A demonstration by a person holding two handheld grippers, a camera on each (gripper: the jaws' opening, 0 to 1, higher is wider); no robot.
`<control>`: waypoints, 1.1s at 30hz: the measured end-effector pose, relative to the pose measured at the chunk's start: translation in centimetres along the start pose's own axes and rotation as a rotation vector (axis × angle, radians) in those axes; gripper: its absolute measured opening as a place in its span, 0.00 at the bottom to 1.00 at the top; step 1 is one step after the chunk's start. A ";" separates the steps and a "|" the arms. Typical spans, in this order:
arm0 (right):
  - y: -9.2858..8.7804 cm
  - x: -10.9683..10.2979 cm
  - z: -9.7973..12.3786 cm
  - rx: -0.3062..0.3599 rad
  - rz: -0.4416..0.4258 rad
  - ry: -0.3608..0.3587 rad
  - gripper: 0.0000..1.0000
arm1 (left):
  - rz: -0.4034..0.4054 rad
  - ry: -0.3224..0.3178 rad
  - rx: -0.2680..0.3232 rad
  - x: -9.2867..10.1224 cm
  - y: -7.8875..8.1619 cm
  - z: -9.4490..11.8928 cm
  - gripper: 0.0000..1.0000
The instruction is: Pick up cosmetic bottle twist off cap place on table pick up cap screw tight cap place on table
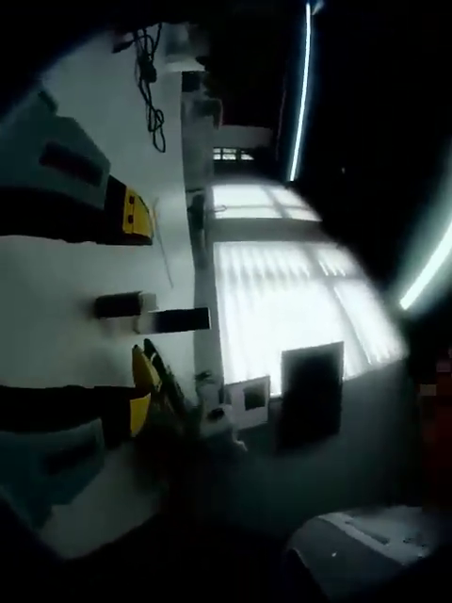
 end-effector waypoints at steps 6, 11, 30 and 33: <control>-0.3 -0.3 -0.2 -0.016 -0.021 0.027 0.11 | 0.016 0.036 0.017 -0.9 0.5 0.6 0.30; -0.8 -0.2 -0.4 -0.042 -0.022 0.037 0.12 | 0.001 0.004 0.041 0.1 1.1 0.4 0.32; -1.5 -1.3 -0.7 -0.108 -0.071 0.095 0.13 | 0.057 0.042 -0.032 -1.1 -0.4 -0.1 0.48; -1.2 -1.1 -0.6 -0.088 -0.091 0.109 0.25 | 0.038 0.043 -0.041 -0.9 -0.6 -0.2 0.47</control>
Point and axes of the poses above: the point that each gripper's makers call its tool centre point, and the gripper's own axes: z roughly backward along the fingers, x roughly to its right, y roughly out of its top, the point moved 1 cm from there along z, roughly backward along the fingers, and after that the axes turned 5 degrees about y, right-handed, at the moved point
